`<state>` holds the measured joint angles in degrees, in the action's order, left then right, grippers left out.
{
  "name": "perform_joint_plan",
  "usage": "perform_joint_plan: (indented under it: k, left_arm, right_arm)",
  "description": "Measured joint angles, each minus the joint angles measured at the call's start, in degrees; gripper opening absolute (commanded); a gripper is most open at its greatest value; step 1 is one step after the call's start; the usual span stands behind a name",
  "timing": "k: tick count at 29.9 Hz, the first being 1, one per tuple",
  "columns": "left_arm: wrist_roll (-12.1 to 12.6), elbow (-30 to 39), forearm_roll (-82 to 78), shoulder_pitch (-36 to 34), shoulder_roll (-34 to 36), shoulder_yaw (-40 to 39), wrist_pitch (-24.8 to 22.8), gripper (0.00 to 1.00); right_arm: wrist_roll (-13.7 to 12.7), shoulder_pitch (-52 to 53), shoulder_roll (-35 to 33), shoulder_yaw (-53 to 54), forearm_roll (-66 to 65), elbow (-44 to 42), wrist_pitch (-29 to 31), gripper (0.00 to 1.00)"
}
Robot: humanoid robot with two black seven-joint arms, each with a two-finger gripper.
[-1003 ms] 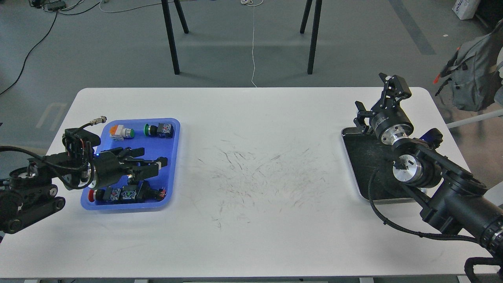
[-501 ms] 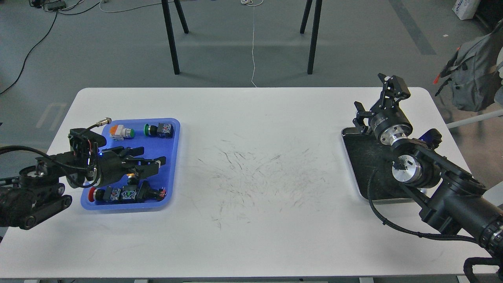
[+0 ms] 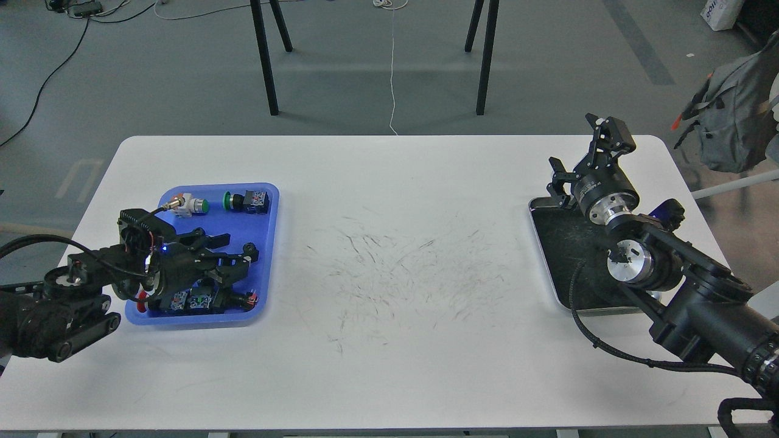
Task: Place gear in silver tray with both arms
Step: 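Close the left gripper on the black gear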
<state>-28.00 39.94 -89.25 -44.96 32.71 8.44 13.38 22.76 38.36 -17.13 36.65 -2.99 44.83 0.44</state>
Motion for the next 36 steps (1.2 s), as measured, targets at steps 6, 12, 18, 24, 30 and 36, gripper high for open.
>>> perform_joint_plan:
  k: [6, 12, 18, 24, 30, 36]
  left_arm:
    - [0.0, -0.5, 0.0, -0.1, -0.2, 0.3, 0.7, 0.66]
    - [0.0, -0.6, 0.0, -0.2, -0.2, 0.4, 1.9, 0.53]
    - [0.0, -0.6, 0.0, -0.1, -0.3, 0.4, 2.6, 0.48]
    - [0.0, -0.6, 0.0, 0.0, -0.3, 0.4, 2.6, 0.47]
    - [0.0, -0.6, 0.0, 0.1, -0.5, 0.4, 2.8, 0.46]
    - [0.0, -0.6, 0.0, 0.2, -1.4, 0.4, 2.9, 0.44]
  right_arm:
    - [0.0, 0.0, 0.0, 0.0, -0.1, -0.1, 0.0, 1.0]
    - [0.0, 0.0, 0.0, 0.0, -0.2, -0.2, -0.1, 1.0]
    - [0.0, 0.0, 0.0, 0.0, -0.3, -0.3, -0.1, 1.0]
    - [0.0, 0.0, 0.0, 0.0, -0.4, -0.3, -0.1, 1.0]
    - [0.0, 0.0, 0.0, 0.0, -0.4, -0.3, -0.1, 1.0]
    - [0.0, 0.0, 0.0, -0.3, -0.5, -0.3, -0.1, 1.0]
